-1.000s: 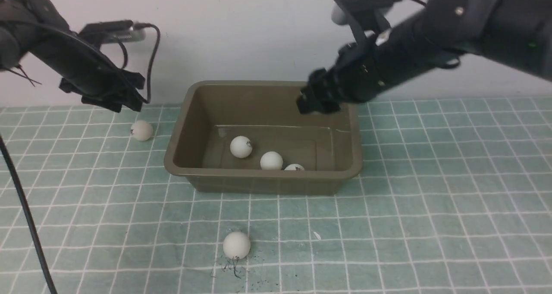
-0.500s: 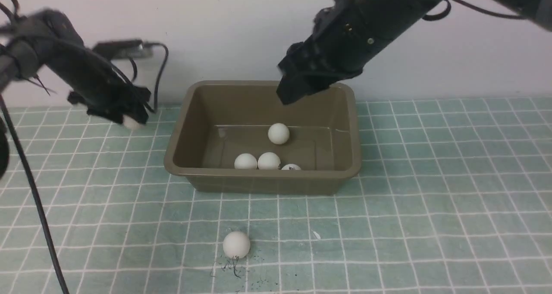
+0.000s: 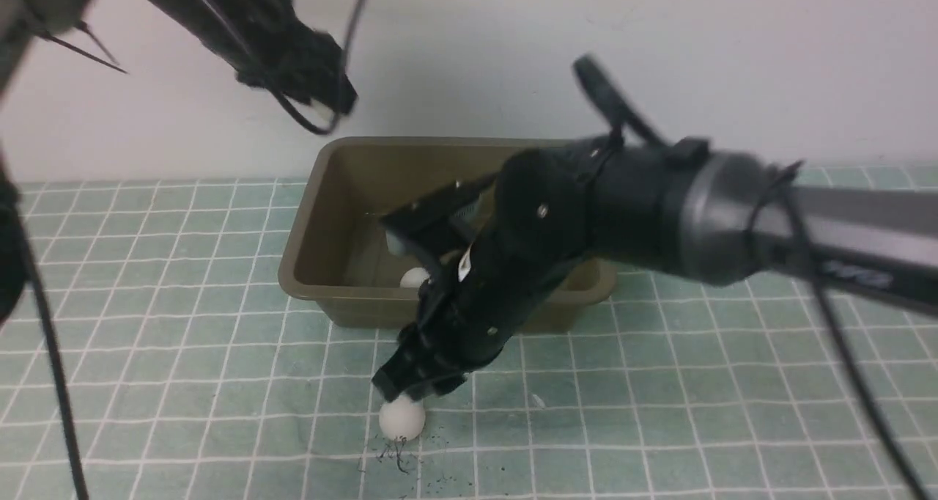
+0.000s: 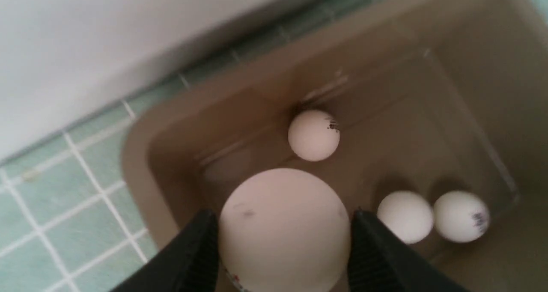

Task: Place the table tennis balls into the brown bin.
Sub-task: 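Drop the ball into the bin, then reach for and grasp a ping pong ball on the table, then release the ping pong ball into the bin and lift the gripper away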

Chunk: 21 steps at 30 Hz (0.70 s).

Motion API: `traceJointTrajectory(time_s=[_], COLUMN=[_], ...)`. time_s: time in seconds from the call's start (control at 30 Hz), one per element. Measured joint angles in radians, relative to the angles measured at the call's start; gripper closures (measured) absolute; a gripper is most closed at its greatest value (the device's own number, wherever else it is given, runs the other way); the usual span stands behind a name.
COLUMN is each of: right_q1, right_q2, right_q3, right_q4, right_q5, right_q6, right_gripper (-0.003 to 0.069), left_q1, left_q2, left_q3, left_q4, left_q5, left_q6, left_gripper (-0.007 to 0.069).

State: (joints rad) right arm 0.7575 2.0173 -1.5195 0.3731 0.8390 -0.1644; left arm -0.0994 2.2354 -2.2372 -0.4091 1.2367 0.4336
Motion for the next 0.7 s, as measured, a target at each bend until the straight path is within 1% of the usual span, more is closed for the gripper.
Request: traceJointTrajectory(time_s=[0.03,0.2,0.23,0.3,0.33,0.37,0.4,0.43,0.47,0.5,0.53,0.57,0.6,0.63,0.67,0.7], right_q1=[0.0,0.004,0.01,0.015,0.018,0.022,0.023,0.024,0.024,0.022,0.019,0.014,0.014,0.007,-0.008,-0.022], right_q2=[0.027,0.121,0.136,0.136,0.136,0.135,0.132,0.121,0.108,0.082,0.047,0.003,-0.007,-0.046,-0.136,-0.171], right_q3=[0.0,-0.008,-0.01,-0.014,-0.015,-0.018,-0.019,-0.025,-0.029,-0.032,-0.033,-0.036,-0.036,-0.038,-0.041,-0.042], right_q4=[0.013,0.031,0.03,0.03,0.03,0.026,0.017,-0.007,-0.04,-0.069,-0.104,-0.15,-0.15,-0.187,-0.251,-0.293], right_q5=[-0.023,-0.076,-0.084,-0.093,-0.093,-0.091,-0.082,-0.064,-0.04,-0.004,0.035,0.07,0.07,0.097,0.1,0.084], right_q6=[0.0,-0.001,-0.003,0.0,0.001,0.013,0.02,0.033,0.043,0.053,0.063,0.078,0.078,0.088,0.107,0.116], right_gripper=[0.0344,0.012,0.0089,0.0097,0.0109,0.0175,0.0263,0.0326,0.031,0.0296,0.0295,0.0295,0.0295,0.0296,0.0296,0.0296], left_q1=[-0.011,-0.027,-0.027,-0.027,-0.027,-0.027,-0.027,-0.022,-0.018,-0.014,-0.005,0.01,0.013,0.028,0.049,0.059], left_q2=[0.018,0.077,0.077,0.077,0.077,0.071,0.066,0.052,0.04,0.03,0.002,-0.034,-0.034,-0.068,-0.14,-0.175], left_q3=[0.002,0.005,0.005,-0.001,-0.006,-0.017,-0.027,-0.054,-0.067,-0.077,-0.088,-0.091,-0.091,-0.088,-0.07,-0.055], left_q4=[0.017,0.059,0.062,0.068,0.075,0.082,0.089,0.104,0.114,0.12,0.13,0.136,0.136,0.137,0.138,0.138], left_q5=[-0.002,-0.047,-0.05,-0.05,-0.048,-0.037,-0.025,-0.007,-0.003,0.0,0.001,0.001,0.001,0.003,0.005,0.005], left_q6=[-0.017,-0.101,-0.112,-0.121,-0.13,-0.142,-0.151,-0.165,-0.17,-0.171,-0.171,-0.171,-0.171,-0.172,-0.175,-0.178], left_gripper=[0.0229,0.0067,0.004,0.0027,0.0036,0.0069,0.0114,0.0233,0.0321,0.0391,0.0499,0.0562,0.0562,0.0592,0.0618,0.0623])
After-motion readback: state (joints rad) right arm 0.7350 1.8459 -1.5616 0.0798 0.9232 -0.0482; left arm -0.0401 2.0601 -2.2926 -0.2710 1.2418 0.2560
